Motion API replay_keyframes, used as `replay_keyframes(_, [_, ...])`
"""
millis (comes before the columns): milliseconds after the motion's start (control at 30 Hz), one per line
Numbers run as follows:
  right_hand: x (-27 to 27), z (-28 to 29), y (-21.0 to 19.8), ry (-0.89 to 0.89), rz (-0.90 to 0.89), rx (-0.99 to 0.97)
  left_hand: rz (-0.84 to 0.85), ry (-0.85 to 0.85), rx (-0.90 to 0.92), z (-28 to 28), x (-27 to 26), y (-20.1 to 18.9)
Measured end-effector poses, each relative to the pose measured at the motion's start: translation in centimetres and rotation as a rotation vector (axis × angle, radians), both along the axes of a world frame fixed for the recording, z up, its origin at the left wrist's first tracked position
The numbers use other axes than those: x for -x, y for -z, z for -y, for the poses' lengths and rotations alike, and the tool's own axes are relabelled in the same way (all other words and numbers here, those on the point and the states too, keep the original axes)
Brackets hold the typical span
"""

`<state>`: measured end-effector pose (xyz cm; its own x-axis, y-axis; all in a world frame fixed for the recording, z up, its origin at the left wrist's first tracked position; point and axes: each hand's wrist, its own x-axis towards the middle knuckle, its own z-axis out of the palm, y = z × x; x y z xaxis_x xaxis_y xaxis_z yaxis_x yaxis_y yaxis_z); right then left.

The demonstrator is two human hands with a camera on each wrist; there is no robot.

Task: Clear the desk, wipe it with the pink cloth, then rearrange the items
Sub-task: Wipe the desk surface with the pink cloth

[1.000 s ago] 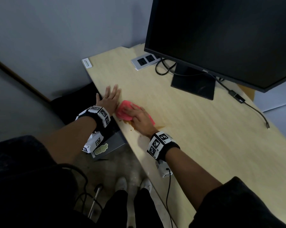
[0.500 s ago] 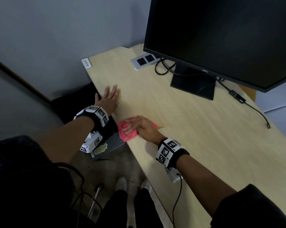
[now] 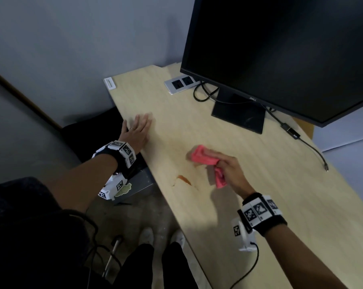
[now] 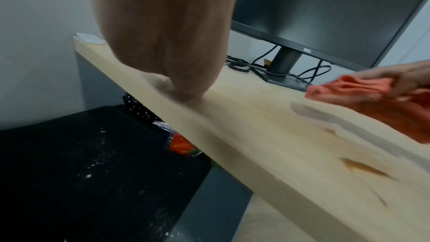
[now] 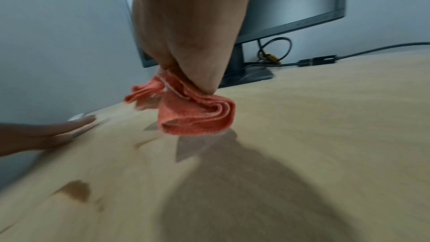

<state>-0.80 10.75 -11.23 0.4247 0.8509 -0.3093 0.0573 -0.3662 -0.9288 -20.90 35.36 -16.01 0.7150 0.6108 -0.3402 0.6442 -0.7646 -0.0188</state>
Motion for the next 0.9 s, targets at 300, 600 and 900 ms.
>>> replay_keyframes(300, [-0.4,-0.6,5.7,0.109,0.598,0.206,0.065,0.069,0.076,2.7,0.2,1.2])
replay_keyframes(600, [6.1,-2.1,5.3,-0.181,0.685,0.185,0.047,0.054,0.069,2.9,0.0,1.0])
replay_keyframes(900, [11.6,0.5,7.3,-0.389,0.540,-0.057,-0.015,0.054,0.036,3.2,-0.4,0.5])
